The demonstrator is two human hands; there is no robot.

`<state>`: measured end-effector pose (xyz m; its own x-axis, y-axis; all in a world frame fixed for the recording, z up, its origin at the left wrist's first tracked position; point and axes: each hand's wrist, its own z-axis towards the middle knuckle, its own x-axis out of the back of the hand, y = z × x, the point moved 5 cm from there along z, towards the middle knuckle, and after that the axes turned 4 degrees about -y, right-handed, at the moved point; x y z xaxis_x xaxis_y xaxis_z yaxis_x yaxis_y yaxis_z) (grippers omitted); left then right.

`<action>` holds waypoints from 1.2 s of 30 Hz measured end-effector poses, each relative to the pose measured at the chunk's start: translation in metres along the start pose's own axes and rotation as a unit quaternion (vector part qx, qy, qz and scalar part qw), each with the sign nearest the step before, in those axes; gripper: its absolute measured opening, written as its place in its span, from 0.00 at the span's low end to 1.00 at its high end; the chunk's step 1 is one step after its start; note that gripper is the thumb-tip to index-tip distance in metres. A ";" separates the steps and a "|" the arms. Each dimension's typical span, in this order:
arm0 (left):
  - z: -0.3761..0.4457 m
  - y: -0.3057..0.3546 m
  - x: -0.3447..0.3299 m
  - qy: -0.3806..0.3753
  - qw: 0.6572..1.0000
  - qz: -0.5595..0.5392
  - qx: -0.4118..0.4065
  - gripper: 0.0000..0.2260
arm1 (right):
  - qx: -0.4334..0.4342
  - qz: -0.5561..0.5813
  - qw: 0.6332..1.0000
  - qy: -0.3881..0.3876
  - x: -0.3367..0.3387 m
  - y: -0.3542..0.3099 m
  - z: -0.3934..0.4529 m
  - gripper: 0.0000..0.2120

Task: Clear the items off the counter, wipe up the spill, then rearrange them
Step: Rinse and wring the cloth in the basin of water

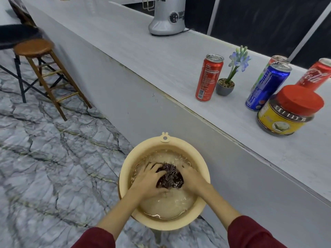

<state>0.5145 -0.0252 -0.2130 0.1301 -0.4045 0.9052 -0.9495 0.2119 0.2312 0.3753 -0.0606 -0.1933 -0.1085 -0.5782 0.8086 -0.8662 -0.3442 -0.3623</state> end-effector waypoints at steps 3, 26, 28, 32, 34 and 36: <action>0.002 -0.002 0.001 0.001 1.000 0.009 0.021 0.26 | -0.016 0.062 0.997 0.035 0.008 0.004 0.001 0.16; -0.009 -0.031 0.050 0.174 0.873 -0.446 0.091 0.05 | 0.000 0.026 0.996 0.080 0.007 0.008 0.002 0.19; -0.010 -0.030 0.049 0.162 0.890 -0.416 0.093 0.08 | 0.002 0.021 0.992 0.127 0.010 0.007 0.001 0.10; -0.004 -0.025 0.031 0.064 0.952 -0.280 0.106 0.13 | -0.010 -0.020 0.992 0.122 0.007 0.001 0.009 0.13; -0.003 -0.026 0.023 0.056 0.954 -0.265 0.133 0.12 | -0.014 -0.053 0.995 0.088 0.001 0.000 0.013 0.16; -0.003 -0.026 0.020 0.061 0.954 -0.248 0.154 0.12 | -0.017 -0.067 0.995 0.077 -0.004 0.000 0.014 0.17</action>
<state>0.5428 -0.0363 -0.1996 0.5999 -0.2759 0.7510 -0.7989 -0.2581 0.5433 0.3822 -0.0692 -0.2029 -0.0626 -0.4084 0.9107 -0.8934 -0.3839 -0.2336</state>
